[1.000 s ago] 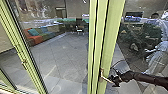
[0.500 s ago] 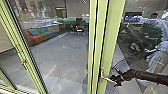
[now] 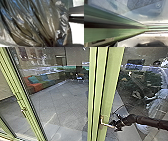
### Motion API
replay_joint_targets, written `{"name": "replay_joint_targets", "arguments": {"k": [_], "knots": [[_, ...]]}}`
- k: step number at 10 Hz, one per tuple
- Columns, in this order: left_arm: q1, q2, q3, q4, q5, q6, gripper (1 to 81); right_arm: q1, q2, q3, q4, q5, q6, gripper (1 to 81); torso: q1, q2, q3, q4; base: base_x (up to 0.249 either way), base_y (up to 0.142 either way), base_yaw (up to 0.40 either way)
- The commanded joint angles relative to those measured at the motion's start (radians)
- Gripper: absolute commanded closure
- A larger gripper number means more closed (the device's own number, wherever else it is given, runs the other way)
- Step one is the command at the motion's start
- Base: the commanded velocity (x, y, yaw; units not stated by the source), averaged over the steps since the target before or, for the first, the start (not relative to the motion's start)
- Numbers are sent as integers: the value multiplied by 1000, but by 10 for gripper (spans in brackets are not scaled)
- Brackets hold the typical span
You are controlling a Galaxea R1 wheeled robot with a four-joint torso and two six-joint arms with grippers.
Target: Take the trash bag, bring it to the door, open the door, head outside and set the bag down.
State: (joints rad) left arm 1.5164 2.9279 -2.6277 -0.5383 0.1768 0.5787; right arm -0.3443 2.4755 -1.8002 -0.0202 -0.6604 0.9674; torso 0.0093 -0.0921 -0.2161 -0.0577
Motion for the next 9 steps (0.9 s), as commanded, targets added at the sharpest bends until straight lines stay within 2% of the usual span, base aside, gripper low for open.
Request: {"name": "replay_joint_targets", "arguments": {"k": [1, 7, 9], "knots": [[-35, -9, 5, -9, 90, 9, 811, 310, -67, -59, -14, 117, 117, 10, 0, 0, 0, 0, 77, 0, 0], [-31, -5, 3, -8, 90, 9, 811, 352, -122, -7, -23, 110, 111, 10, -1, 0, 0, 0, 104, 0, 0], [-32, -5, 5, -8, 90, 9, 811, 377, -151, 26, -26, 90, 108, 10, 0, 1, -1, 0, 38, 0, 0]]}}
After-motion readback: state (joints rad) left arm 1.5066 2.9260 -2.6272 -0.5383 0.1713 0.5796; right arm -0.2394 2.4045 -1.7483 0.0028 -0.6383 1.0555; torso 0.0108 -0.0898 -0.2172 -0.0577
